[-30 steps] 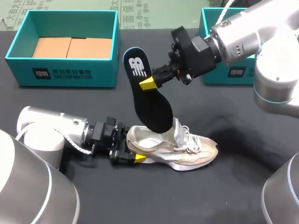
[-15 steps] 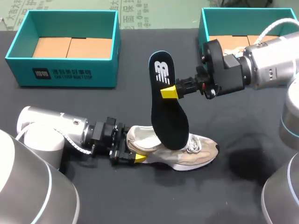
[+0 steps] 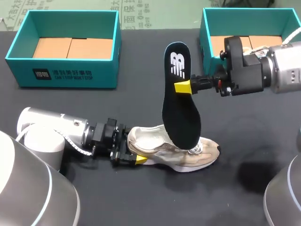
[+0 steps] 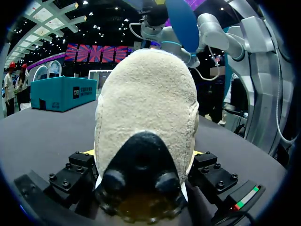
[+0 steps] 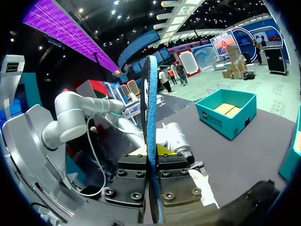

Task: Take the shoe out of the shoebox, open the shoe tongue, remove and reinsert the insole, then place the shoe into the shoebox

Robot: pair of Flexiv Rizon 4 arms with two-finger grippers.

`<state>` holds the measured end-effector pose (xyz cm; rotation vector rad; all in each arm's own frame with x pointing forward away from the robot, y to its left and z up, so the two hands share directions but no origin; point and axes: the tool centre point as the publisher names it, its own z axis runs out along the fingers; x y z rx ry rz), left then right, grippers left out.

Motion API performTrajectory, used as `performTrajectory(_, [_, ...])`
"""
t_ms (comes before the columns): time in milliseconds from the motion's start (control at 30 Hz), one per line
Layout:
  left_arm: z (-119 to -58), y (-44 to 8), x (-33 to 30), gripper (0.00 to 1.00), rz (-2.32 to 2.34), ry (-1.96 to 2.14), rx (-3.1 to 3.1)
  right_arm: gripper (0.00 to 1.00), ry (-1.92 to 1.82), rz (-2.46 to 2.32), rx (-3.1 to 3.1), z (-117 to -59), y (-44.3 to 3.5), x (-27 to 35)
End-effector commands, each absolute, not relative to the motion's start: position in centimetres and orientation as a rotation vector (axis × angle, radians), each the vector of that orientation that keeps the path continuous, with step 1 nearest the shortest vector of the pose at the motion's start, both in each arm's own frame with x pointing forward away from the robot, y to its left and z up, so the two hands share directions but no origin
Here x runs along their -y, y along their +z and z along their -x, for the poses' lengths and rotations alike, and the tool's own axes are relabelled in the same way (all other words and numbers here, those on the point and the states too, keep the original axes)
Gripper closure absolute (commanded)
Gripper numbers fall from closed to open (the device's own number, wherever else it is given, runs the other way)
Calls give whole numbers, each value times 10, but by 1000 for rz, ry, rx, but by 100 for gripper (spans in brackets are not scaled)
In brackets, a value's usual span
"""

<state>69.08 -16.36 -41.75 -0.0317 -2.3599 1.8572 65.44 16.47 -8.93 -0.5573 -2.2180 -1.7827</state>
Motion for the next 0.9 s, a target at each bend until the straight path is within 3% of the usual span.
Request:
performTrajectory(33, [-690, -420, 164, 100, 30, 1858, 2361, 100, -1818, 651, 2207, -635, -79, -140])
performTrajectory(900, [-690, -420, 164, 100, 30, 1858, 2361, 100, -1862, 669, 2195, -628, -79, -141])
